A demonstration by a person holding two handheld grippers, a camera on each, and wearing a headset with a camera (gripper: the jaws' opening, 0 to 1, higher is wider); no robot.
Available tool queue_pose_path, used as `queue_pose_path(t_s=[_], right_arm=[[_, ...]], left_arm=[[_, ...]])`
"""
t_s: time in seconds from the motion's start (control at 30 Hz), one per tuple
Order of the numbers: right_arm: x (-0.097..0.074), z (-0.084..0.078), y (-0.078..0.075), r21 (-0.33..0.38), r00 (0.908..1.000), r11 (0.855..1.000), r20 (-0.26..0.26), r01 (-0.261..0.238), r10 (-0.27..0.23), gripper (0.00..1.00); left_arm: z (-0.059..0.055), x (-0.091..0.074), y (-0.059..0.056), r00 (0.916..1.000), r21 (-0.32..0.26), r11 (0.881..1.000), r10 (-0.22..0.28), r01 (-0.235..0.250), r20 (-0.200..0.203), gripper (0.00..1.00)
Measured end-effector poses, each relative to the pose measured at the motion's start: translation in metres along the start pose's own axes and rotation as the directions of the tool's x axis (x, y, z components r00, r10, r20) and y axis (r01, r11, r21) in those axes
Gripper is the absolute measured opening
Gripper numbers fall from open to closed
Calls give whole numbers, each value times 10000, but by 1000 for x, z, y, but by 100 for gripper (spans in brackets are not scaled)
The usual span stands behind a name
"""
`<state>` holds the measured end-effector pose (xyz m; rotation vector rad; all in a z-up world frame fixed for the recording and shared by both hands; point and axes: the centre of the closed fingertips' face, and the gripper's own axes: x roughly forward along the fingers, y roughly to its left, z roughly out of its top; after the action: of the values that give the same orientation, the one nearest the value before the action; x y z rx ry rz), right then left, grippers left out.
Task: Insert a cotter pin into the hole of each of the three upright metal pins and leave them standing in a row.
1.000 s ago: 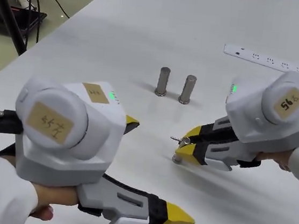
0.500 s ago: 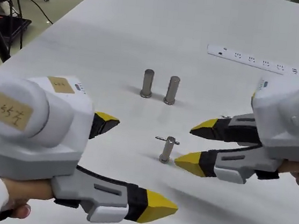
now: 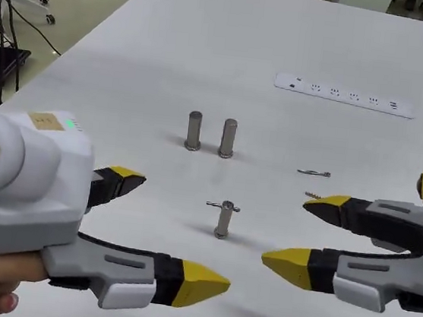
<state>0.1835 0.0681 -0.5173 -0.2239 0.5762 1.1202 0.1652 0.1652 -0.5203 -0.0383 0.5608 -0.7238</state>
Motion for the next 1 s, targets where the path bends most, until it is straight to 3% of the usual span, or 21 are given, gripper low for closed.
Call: queue_pose_path(t_s=[0.17, 0.3, 0.4, 0.47, 0.53, 0.7, 0.83, 1.0], right_arm=[[-12, -2, -5, 513, 9987, 9979, 298, 403, -419, 60], [-20, -2, -1, 1380, 9974, 9901, 637, 245, -336, 67], [-23, -5, 0, 1537, 9969, 9874, 624, 384, -485, 82], [-25, -6, -3, 1694, 9936, 9838, 856, 590, -743, 85], [-25, -10, -1, 2023, 9945, 9783, 835, 447, -627, 85], [-26, -17, -4, 2164, 9933, 9729, 634, 813, -971, 98], [-27, -24, -9, 2202, 9912, 9685, 367, 1159, -1270, 98], [-31, -25, -13, 2386, 9888, 9625, 432, 1287, -1430, 98]], left_arm=[[3, -1, 0, 10000, -46, 10000, 12, -12, -27, 98], [5, -1, 6, 9997, 63, 9996, 260, -260, 1, 99], [10, 1, 9, 9996, -26, 9996, 264, -263, 111, 98], [12, 2, 11, 9994, -97, 9996, 285, -284, 196, 98], [13, 3, 13, 9994, -135, 9995, 281, -278, 207, 98], [18, 7, 18, 9996, -79, 9997, 219, -218, 153, 98], [22, 10, 24, 9998, 77, 9998, 192, -191, -39, 98], [32, 15, 38, 9993, 380, 9986, 361, -359, -54, 98]])
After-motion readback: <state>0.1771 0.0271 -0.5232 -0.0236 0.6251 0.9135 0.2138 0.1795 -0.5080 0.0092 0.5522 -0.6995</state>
